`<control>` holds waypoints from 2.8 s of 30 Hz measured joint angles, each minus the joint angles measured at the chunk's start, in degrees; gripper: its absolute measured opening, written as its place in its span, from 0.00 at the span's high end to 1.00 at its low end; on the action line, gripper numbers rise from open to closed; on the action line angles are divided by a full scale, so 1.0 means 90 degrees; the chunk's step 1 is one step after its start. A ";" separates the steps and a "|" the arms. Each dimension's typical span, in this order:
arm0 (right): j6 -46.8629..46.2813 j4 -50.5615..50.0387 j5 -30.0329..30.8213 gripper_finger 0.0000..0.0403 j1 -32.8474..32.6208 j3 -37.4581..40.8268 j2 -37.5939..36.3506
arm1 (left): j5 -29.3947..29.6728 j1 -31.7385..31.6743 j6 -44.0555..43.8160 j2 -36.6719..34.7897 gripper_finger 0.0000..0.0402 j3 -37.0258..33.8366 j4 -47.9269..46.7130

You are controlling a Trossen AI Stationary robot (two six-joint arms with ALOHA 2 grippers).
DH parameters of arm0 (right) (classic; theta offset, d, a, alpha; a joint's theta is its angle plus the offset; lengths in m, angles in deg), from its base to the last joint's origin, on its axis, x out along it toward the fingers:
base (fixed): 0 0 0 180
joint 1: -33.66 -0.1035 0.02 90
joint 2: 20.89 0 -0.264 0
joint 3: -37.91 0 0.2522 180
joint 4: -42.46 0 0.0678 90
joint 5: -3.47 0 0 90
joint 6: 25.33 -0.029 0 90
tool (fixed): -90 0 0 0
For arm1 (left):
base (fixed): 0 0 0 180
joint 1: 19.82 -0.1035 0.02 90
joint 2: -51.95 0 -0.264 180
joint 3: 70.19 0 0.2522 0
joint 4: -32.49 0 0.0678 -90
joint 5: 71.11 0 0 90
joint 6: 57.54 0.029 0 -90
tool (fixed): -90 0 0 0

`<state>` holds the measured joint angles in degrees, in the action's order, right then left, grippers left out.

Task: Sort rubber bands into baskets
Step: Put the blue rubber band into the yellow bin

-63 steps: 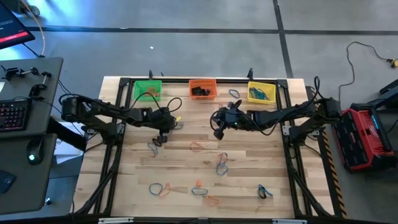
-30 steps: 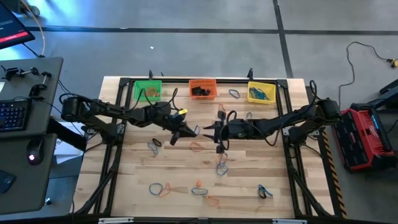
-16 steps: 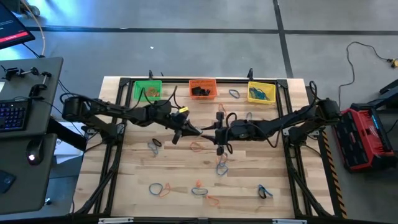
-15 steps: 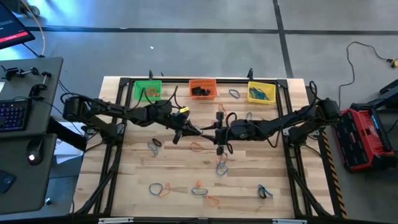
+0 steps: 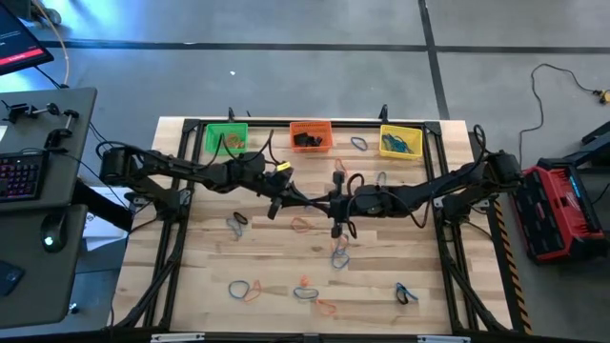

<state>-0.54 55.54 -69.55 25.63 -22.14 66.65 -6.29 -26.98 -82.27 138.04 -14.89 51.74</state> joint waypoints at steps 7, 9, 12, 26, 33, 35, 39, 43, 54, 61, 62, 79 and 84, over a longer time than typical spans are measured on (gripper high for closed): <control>-0.0432 -0.0126 0.0768 1.00 0.0039 -0.0007 -0.0012 | -0.0299 0.0018 0.0885 -0.0132 0.92 -0.0007 -0.0190; -0.0492 -0.0252 0.0895 1.00 0.0024 -0.0007 -0.0012 | -0.0073 -0.0006 0.1198 -0.0228 0.88 -0.0010 -0.0291; -0.0703 -0.0520 0.1040 1.00 0.0050 -0.0018 -0.0058 | 0.0403 -0.0005 0.1585 -0.0361 0.82 -0.0079 -0.0389; -0.2138 -0.3902 0.2357 1.00 0.0850 -0.0592 -0.1260 | 0.1202 -0.0081 0.2212 -0.0532 0.71 -0.1296 0.1236; -0.3575 -0.5827 0.2447 1.00 0.1966 -0.0607 -0.1905 | 0.1458 -0.0168 0.2088 -0.0532 0.71 -0.1691 0.1529; -0.3927 -0.6249 0.2444 1.00 0.2377 -0.0607 -0.1956 | 0.1535 -0.0168 0.2091 -0.0532 0.71 -0.1727 0.1521; -0.4370 -0.6972 0.2440 1.00 0.3297 -0.0607 -0.1892 | 0.1536 -0.0165 0.2095 -0.0532 0.71 -0.1724 0.1533; -0.4640 -0.7396 0.2307 1.00 0.4170 -0.0607 -0.1677 | 0.1538 -0.0165 0.2096 -0.0532 0.71 -0.1724 0.1542; -0.4757 -0.7450 0.1673 1.00 0.5542 -0.0607 -0.0687 | 0.1538 -0.0160 0.2210 -0.0532 0.71 -0.1724 0.1513; -0.4586 -0.7433 0.1558 1.00 0.5951 -0.0602 -0.0316 | 0.1538 -0.0160 0.2209 -0.0532 0.71 -0.1722 0.1510; -0.4583 -0.7433 0.1555 1.00 0.5997 -0.0602 -0.0292 | 0.1538 -0.0160 0.2208 -0.0532 0.71 -0.1722 0.1508; -0.4366 -0.7437 0.0893 0.83 0.6448 -0.0600 -0.0221 | 0.1536 -0.0160 0.2159 -0.0532 0.71 -0.1719 0.1474; -0.4311 -0.7418 0.0891 0.69 0.6448 -0.0600 -0.0221 | 0.1536 -0.0160 0.2159 -0.0532 0.71 -0.1719 0.1474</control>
<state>-39.33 -11.22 -61.52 83.66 -27.54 64.66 7.53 -28.42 -62.84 133.25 -30.36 65.01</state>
